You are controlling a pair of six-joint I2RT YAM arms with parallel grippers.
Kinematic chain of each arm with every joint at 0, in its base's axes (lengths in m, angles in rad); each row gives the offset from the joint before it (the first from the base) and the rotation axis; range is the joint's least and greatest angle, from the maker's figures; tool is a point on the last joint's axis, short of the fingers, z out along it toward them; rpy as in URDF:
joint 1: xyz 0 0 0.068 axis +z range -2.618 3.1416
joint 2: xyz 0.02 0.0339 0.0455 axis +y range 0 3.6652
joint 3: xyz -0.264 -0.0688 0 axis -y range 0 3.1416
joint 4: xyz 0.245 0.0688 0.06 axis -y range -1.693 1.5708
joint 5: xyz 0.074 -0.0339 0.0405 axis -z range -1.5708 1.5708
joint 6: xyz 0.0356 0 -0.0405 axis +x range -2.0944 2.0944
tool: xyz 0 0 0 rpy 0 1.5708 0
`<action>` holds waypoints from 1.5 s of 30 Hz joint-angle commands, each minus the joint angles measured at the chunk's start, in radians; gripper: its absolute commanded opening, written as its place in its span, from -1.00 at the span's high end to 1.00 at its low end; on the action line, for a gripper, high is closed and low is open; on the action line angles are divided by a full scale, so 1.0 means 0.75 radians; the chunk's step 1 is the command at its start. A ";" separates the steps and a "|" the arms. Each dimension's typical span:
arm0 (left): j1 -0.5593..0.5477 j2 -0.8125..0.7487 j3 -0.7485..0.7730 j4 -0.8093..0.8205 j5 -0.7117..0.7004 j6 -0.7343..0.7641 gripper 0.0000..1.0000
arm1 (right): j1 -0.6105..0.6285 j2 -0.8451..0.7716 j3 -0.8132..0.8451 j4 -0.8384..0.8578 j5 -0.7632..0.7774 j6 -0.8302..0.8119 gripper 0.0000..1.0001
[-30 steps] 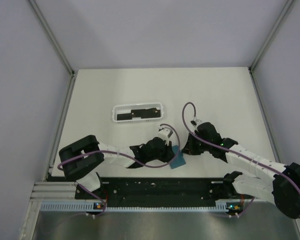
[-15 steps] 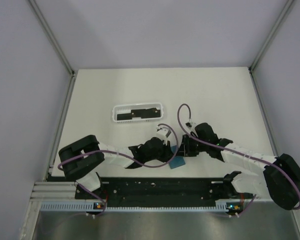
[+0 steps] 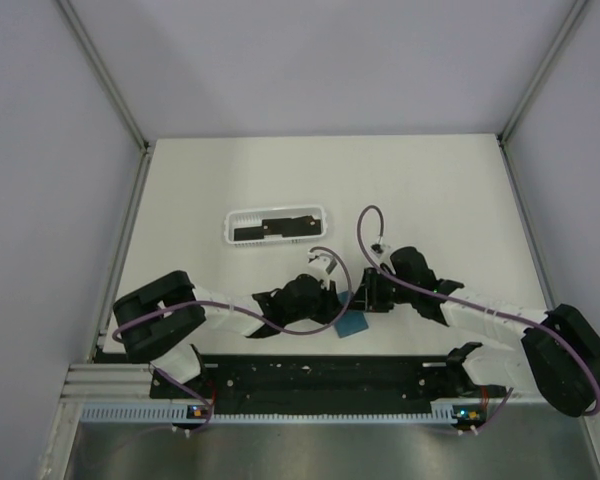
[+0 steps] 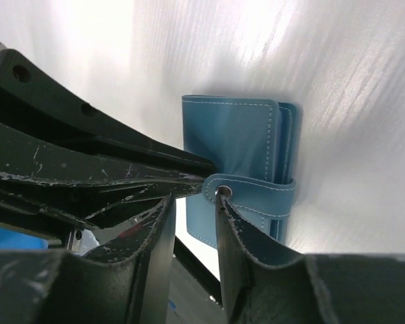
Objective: Put the credit cards into the card holder
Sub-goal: Close the card holder at the center of the board.
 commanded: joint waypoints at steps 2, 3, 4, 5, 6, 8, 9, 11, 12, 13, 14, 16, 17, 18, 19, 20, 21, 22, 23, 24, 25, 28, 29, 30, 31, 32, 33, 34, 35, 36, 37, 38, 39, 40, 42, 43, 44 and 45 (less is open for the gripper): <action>0.011 -0.082 -0.026 -0.051 -0.015 0.020 0.70 | -0.011 -0.066 -0.010 0.008 0.098 0.030 0.53; 0.013 -0.089 -0.022 -0.055 -0.015 0.024 0.70 | -0.011 -0.076 -0.008 -0.002 0.106 0.028 0.55; 0.013 -0.091 -0.018 -0.063 -0.013 0.026 0.70 | -0.009 -0.086 -0.010 -0.008 0.109 0.026 0.56; 0.013 -0.091 -0.014 -0.067 -0.009 0.028 0.70 | -0.011 -0.098 -0.010 -0.010 0.113 0.026 0.57; 0.013 -0.091 -0.010 -0.069 -0.005 0.030 0.70 | -0.009 -0.119 -0.012 -0.020 0.123 0.026 0.56; 0.013 -0.089 -0.006 -0.073 0.003 0.030 0.70 | -0.011 -0.176 -0.016 -0.041 0.153 0.026 0.56; 0.013 -0.087 -0.004 -0.073 0.005 0.028 0.70 | -0.013 -0.208 -0.016 -0.057 0.180 0.026 0.55; 0.013 -0.085 -0.004 -0.073 0.009 0.030 0.71 | -0.013 -0.266 -0.016 -0.114 0.235 0.026 0.52; 0.015 -0.087 -0.002 -0.073 0.011 0.030 0.71 | -0.013 -0.280 -0.014 -0.135 0.258 0.024 0.52; 0.015 -0.089 0.003 -0.073 0.015 0.028 0.72 | -0.013 -0.286 -0.010 -0.157 0.284 0.023 0.52; 0.013 -0.091 0.005 -0.073 0.017 0.028 0.72 | -0.013 -0.284 -0.004 -0.176 0.301 0.021 0.52; 0.013 -0.097 0.011 -0.080 0.023 0.034 0.72 | -0.015 -0.266 0.002 -0.194 0.315 0.019 0.55; 0.013 -0.103 0.017 -0.086 0.025 0.036 0.72 | -0.013 -0.252 0.004 -0.192 0.315 0.017 0.55; 0.011 -0.107 0.021 -0.092 0.021 0.038 0.72 | -0.011 -0.240 0.002 -0.190 0.315 0.017 0.56; 0.011 -0.111 0.025 -0.098 0.021 0.044 0.72 | -0.013 -0.227 0.002 -0.182 0.315 0.017 0.56; 0.015 -0.113 0.029 -0.106 0.017 0.046 0.72 | -0.013 -0.221 0.002 -0.174 0.307 0.021 0.58; 0.015 -0.113 0.035 -0.110 0.015 0.050 0.72 | -0.013 -0.211 0.000 -0.166 0.303 0.019 0.59; 0.015 -0.111 0.037 -0.118 0.013 0.055 0.72 | -0.013 -0.201 0.004 -0.162 0.293 0.019 0.62; 0.013 -0.109 0.035 -0.120 0.013 0.055 0.72 | -0.013 -0.194 0.004 -0.151 0.285 0.017 0.63; 0.015 -0.109 0.035 -0.122 0.013 0.055 0.72 | -0.011 -0.186 0.006 -0.145 0.276 0.017 0.63; 0.015 -0.107 0.029 -0.125 0.013 0.055 0.73 | -0.011 -0.176 0.006 -0.141 0.266 0.015 0.63; 0.013 -0.105 0.019 -0.120 0.013 0.051 0.73 | -0.013 -0.145 0.010 -0.121 0.227 0.003 0.63; 0.015 -0.103 0.015 -0.116 0.013 0.050 0.73 | -0.013 -0.127 0.008 -0.106 0.211 0.003 0.64; 0.015 -0.099 0.011 -0.108 0.015 0.046 0.73 | -0.013 -0.113 0.006 -0.094 0.195 -0.001 0.65; 0.013 -0.093 0.007 -0.102 0.017 0.044 0.73 | -0.013 -0.096 0.004 -0.074 0.170 -0.001 0.66; 0.015 -0.085 0.005 -0.096 0.021 0.042 0.73 | -0.013 -0.080 -0.002 -0.072 0.160 -0.001 0.66; 0.015 -0.079 0.005 -0.088 0.025 0.038 0.74 | -0.013 -0.064 -0.006 -0.035 0.154 0.003 0.66; 0.013 -0.064 0.005 -0.084 0.032 0.036 0.75 | -0.013 -0.055 -0.008 -0.021 0.145 0.007 0.67; 0.013 -0.056 0.005 -0.082 0.040 0.036 0.75 | -0.013 -0.047 -0.010 -0.012 0.139 0.007 0.67; 0.015 -0.052 0.005 -0.078 0.046 0.032 0.76 | -0.013 -0.045 -0.010 -0.006 0.133 0.009 0.67; 0.013 -0.044 0.003 -0.073 0.050 0.030 0.77 | -0.013 -0.039 -0.008 0.000 0.129 0.011 0.67; 0.015 -0.042 -0.001 -0.067 0.054 0.028 0.77 | -0.013 -0.041 -0.008 0.002 0.127 0.013 0.67; 0.015 -0.038 -0.004 -0.061 0.054 0.026 0.77 | -0.011 -0.037 -0.008 0.004 0.127 0.013 0.67; 0.015 -0.031 -0.008 -0.055 0.056 0.020 0.77 | -0.011 -0.037 -0.006 0.006 0.127 0.013 0.67; 0.015 -0.027 -0.012 -0.051 0.058 0.020 0.77 | -0.013 -0.029 0.002 0.008 0.117 0.011 0.67; 0.015 -0.025 -0.012 -0.051 0.058 0.016 0.78 | -0.013 -0.021 0.002 0.010 0.111 0.011 0.67; 0.013 -0.025 -0.016 -0.049 0.058 0.014 0.78 | -0.013 -0.017 0.002 0.014 0.105 0.009 0.67; 0.015 -0.025 -0.016 -0.047 0.058 0.016 0.78 | -0.013 -0.010 0.002 0.016 0.102 0.009 0.67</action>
